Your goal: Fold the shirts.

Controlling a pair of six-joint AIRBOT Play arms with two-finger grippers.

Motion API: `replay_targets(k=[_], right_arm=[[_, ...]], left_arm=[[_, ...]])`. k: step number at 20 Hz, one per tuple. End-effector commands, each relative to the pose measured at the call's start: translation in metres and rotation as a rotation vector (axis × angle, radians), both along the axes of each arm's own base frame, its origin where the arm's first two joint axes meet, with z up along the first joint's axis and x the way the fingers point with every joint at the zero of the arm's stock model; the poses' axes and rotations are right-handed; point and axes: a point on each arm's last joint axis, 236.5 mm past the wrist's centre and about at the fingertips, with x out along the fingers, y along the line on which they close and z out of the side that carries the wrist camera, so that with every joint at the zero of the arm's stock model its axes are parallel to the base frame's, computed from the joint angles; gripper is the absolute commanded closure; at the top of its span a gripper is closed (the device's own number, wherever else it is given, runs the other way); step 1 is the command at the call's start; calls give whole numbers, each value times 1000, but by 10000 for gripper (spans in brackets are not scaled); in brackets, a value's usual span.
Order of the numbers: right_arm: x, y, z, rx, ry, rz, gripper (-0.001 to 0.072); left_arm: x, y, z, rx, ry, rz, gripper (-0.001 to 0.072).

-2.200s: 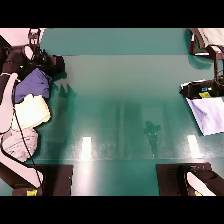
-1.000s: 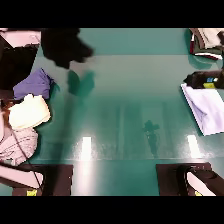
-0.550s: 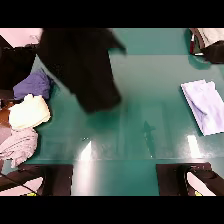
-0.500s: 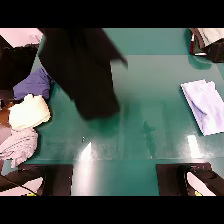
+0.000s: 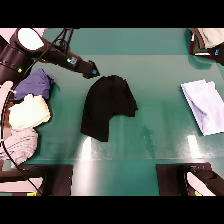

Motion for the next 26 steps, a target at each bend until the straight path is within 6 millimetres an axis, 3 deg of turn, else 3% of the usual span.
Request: replay_targets(k=[1, 3, 9, 11, 15, 20, 21, 22, 23, 24, 26], right_arm=[[-6, 1, -4, -5, 29, 8, 685], [-6, 1, -4, -5, 26, 8, 685], [-5, 0, -4, -7, 24, 6, 685], [-3, 0, -6, -7, 28, 6, 685], [1, 1, -14, -5, 58, 10, 685], [2, 1, -23, -7, 94, 14, 684], [2, 1, -23, -7, 93, 14, 684], [2, 1, -23, -7, 93, 14, 685], [2, 1, -24, -7, 95, 14, 685], [1, 1, -25, -7, 102, 16, 684], [-4, 7, -36, 7, 144, 35, 684]], left_arm=[[-18, 44, -27, 34, 210, 63, 68], [-45, 58, -47, 58, 305, 62, 68], [-151, 78, -159, 98, 546, 138, 67], [-178, 76, -187, 80, 615, 141, 67], [-184, 54, -207, -66, 627, 190, 68], [-177, 58, -219, -64, 602, 236, 70], [-175, 57, -218, -71, 597, 242, 230], [-172, 57, -218, -77, 591, 250, 450], [-169, 56, -217, -86, 583, 260, 555], [-165, 55, -216, -96, 576, 270, 648], [-161, 57, -212, -83, 556, 257, 684]])
